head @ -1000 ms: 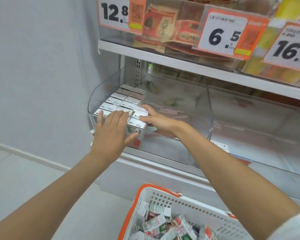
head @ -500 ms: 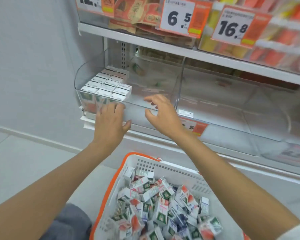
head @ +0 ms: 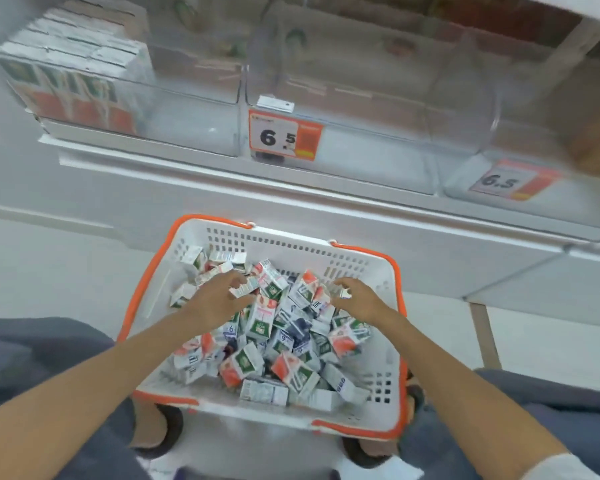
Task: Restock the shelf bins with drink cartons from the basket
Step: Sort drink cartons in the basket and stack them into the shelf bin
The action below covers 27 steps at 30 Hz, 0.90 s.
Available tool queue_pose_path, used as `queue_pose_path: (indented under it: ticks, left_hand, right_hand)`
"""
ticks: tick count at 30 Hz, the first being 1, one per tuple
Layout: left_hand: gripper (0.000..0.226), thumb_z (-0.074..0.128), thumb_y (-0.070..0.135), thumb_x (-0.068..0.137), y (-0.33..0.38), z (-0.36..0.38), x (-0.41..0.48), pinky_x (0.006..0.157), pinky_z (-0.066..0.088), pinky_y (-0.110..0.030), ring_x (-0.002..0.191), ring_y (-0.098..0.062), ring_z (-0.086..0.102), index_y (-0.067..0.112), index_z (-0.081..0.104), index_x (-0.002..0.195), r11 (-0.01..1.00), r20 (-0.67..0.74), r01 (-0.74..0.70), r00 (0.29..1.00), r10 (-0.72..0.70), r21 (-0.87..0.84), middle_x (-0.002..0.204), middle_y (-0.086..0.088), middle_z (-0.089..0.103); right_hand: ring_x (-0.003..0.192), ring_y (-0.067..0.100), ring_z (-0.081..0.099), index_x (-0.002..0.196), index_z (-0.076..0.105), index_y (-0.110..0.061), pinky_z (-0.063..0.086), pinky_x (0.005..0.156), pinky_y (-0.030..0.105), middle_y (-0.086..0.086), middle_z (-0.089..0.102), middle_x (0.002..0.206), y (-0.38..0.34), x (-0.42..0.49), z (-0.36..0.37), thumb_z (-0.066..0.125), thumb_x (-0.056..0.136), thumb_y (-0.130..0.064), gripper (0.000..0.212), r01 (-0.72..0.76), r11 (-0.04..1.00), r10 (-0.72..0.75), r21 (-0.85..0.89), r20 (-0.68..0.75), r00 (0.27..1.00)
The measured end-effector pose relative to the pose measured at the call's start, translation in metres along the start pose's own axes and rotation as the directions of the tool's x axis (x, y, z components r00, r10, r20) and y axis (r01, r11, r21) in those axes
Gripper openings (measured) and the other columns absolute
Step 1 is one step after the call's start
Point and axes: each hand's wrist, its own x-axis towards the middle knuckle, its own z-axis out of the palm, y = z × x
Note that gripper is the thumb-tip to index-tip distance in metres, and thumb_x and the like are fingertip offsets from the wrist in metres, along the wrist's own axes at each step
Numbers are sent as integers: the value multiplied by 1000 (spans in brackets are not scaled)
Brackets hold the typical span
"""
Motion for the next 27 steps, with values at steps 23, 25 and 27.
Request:
queue_pose_path:
  ticks: [23,25,27]
  left_hand:
    - [31,55,38,95,9,28,14,64,43,-20,93,-14,61,22,54,122,998,104,45,994,-40,-45,115,5,58]
    - [29,55,35,95,5,25,11,66,46,-22,91,-14,62,21,55,121,996,81,64,995,-58,-70,113,7,58]
    - [29,56,34,95,0,20,9,74,46,-25,95,-13,60,21,55,121,992,59,98,994,-94,-83,113,6,58]
  right_hand:
    - [121,24,53,124,57,-13,44,101,37,8,50,142,1,61,54,53,97,-42,39,-143,973,147,184,-11,989]
    - [113,24,55,108,54,-14,46,100,41,9,52,139,1,66,63,53,98,-37,25,-148,969,162,200,-53,985]
    - [101,23,55,111,50,-13,47,92,38,12,53,135,2,69,64,51,99,-34,23,-178,953,202,245,-75,977]
